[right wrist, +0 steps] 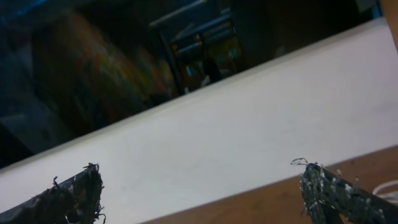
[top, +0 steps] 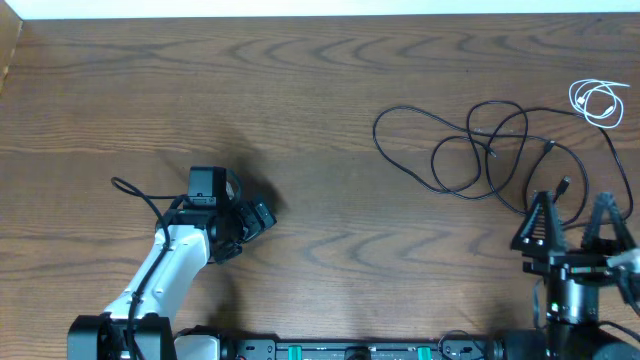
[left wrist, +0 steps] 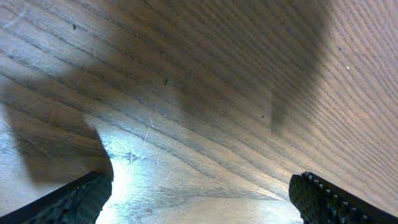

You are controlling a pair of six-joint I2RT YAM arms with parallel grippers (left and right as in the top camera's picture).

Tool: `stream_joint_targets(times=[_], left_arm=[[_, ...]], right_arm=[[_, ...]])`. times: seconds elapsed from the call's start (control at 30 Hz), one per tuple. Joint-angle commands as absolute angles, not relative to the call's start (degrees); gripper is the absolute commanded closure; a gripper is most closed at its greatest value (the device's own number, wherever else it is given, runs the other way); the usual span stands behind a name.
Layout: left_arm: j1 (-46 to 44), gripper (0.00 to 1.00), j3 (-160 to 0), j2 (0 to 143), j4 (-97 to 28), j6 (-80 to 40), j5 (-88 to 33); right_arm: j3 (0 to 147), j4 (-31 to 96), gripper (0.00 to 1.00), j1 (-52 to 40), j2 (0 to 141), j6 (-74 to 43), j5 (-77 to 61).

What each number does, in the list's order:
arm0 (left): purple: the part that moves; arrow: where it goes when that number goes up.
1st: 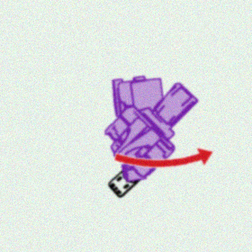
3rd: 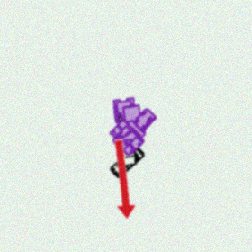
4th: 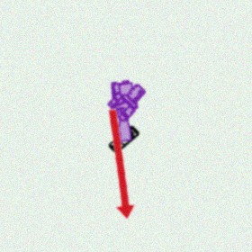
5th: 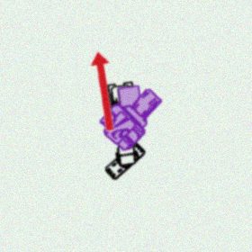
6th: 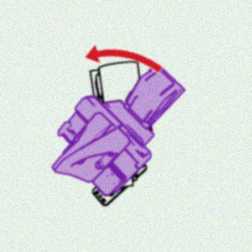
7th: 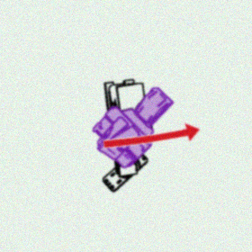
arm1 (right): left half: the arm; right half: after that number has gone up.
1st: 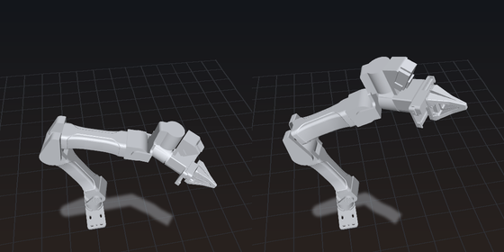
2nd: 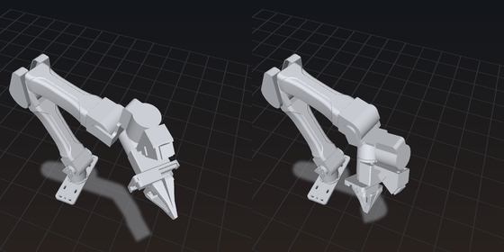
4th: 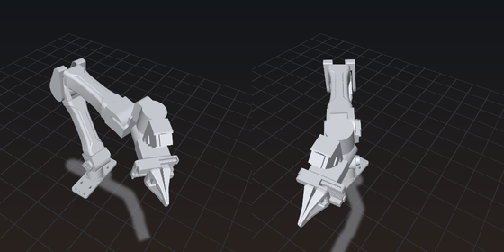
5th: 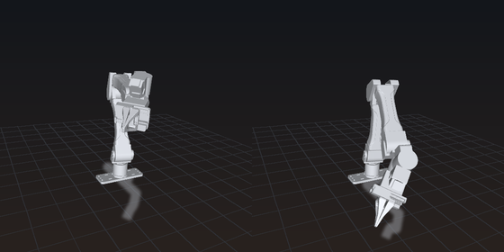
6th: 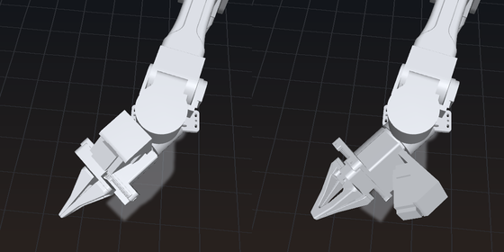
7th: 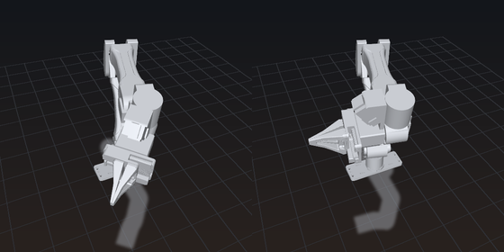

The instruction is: Untangle cables

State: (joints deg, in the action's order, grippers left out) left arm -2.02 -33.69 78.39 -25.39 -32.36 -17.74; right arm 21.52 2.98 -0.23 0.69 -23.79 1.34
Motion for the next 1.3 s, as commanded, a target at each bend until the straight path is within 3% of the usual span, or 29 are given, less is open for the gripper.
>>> stream_joint_targets(times=[0.0, 0.27, 0.47, 1.17, 1.27], left_arm=[[-1.8, 0.02, -32.3, 79.7, -25.6, -32.2, -15.8], [-1.8, 0.02, -32.3, 79.7, -25.6, -32.2, -15.7], [-1.8, 0.02, -32.3, 79.7, -25.6, -32.2, -15.8], [-1.8, 0.02, -32.3, 79.7, -25.6, -32.2, -15.8], [-1.8, 0.02, -32.3, 79.7, -25.6, -32.2, -15.8]], right_arm=[[17.2, 3.2, 0.01, -0.6, 0.3, -23.3, 2.0], [7.6, 2.3, 0.01, -2.7, 0.3, -23.3, 2.0], [0.2, -7.7, 0.01, -2.8, 0.3, -23.3, 2.0], [0.3, 4.1, 0.01, -3.1, 0.2, -23.1, 1.9], [0.3, 3.6, 0.01, -3.1, 0.2, -14.7, 7.0]])
